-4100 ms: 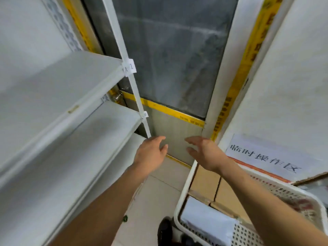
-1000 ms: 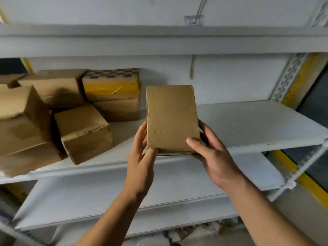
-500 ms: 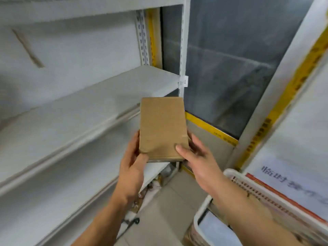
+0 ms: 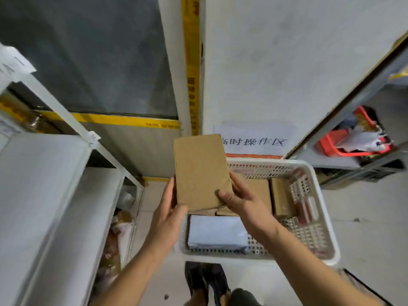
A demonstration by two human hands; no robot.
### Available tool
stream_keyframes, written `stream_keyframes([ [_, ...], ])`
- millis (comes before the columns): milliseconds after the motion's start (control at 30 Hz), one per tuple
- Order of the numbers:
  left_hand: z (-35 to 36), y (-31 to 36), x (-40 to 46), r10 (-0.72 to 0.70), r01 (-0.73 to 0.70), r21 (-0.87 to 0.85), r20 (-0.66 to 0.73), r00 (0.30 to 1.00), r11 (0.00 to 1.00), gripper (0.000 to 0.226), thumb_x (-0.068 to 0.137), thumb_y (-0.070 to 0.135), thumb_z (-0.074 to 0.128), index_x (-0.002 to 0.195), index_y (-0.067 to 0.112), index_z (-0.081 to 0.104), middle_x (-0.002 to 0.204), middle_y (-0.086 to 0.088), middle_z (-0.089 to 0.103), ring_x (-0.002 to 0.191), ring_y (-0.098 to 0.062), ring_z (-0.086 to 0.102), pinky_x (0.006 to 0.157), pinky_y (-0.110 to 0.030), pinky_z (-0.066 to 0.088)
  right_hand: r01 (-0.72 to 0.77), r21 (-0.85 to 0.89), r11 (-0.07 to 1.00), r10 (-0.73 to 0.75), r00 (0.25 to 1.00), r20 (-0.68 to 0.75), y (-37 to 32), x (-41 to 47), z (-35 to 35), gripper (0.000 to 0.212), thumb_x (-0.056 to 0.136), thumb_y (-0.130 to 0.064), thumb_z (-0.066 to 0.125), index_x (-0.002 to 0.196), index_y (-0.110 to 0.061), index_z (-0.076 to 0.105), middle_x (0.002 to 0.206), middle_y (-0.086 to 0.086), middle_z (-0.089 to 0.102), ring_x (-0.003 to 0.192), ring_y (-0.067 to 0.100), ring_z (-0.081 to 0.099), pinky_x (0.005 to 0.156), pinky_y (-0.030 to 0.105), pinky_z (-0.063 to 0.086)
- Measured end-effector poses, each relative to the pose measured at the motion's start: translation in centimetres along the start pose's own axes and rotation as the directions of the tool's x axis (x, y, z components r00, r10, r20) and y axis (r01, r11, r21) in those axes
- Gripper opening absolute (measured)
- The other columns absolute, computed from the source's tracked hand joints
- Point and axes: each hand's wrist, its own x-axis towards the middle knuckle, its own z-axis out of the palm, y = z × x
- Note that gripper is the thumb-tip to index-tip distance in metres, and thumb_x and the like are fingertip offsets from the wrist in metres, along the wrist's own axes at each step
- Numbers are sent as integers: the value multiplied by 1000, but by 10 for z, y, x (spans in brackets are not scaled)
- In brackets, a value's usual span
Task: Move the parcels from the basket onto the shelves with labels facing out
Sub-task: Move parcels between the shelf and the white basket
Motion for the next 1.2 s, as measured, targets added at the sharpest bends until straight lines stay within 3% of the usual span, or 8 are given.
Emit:
stream_keyframes([
  [200, 80, -39, 57, -156, 161, 11, 324, 933, 987, 77, 88, 40, 64, 144, 76, 26, 154, 27, 46, 142, 0, 45, 120, -42, 40, -123, 76, 990, 137, 961, -238, 49, -2, -87, 63, 100, -11, 68, 156, -30, 47, 141, -9, 68, 133, 15, 63, 111, 37, 48],
  [367, 159, -66, 98, -266, 253, 91, 479, 837, 963, 81, 105, 8, 59, 164, 40, 13, 160, 19, 28, 146, 1, 26, 116, -26, 28, -200, 151, 968, 243, 900, -362, 89, 2, -162, 75, 91, -21, 78, 158, -32, 46, 149, -1, 63, 135, 21, 61, 113, 44, 47],
  [467, 204, -83, 126, -307, 268, 150, 515, 801, 952, 82, 104, 7, 59, 166, 35, 13, 155, 17, 32, 140, 2, 27, 110, -23, 30, -240, 180, 954, 294, 869, -399, 113, 14, -205, 59, 101, -9, 65, 151, -38, 51, 136, -1, 72, 116, 23, 73, 86, 36, 61],
  [633, 267, -125, 168, -370, 320, 187, 504, 781, 929, 88, 102, 5, 64, 168, 32, 13, 171, 4, 26, 133, 1, 28, 106, -24, 34, -306, 187, 934, 358, 818, -450, 150, 47, -263, 63, 102, -6, 64, 155, -35, 48, 134, -1, 73, 111, 18, 75, 78, 27, 61],
  [733, 291, -154, 184, -398, 339, 208, 461, 793, 918, 90, 100, 6, 67, 167, 36, 16, 170, 4, 27, 130, 0, 32, 104, -24, 38, -334, 172, 927, 375, 807, -456, 180, 68, -293, 62, 100, -7, 66, 152, -34, 51, 135, -1, 72, 120, 22, 71, 92, 36, 58],
  [867, 302, -190, 201, -407, 315, 287, 363, 838, 905, 87, 98, 8, 71, 165, 38, 24, 146, 20, 42, 105, 6, 56, 73, -7, 48, -374, 131, 918, 392, 813, -431, 223, 95, -308, 64, 98, -9, 69, 156, -31, 50, 141, -3, 68, 130, 25, 65, 112, 52, 51],
  [1067, 312, -217, 204, -278, 175, 422, 196, 940, 889, 72, 94, 1, 71, 156, 29, 47, 132, 6, 68, 105, -12, 66, 93, -34, 58, -390, 57, 919, 368, 796, -481, 270, 112, -312, 64, 101, -10, 68, 159, -24, 46, 143, -1, 66, 132, 19, 63, 117, 49, 47],
  [1200, 306, -216, 194, -213, 123, 466, 146, 966, 876, 64, 98, 3, 67, 153, 30, 52, 110, -1, 75, 102, -14, 68, 95, -36, 58, -449, -106, 887, 332, 780, -531, 262, 109, -302, 69, 100, -15, 71, 162, -26, 41, 149, -3, 61, 133, 14, 60, 115, 42, 50],
])
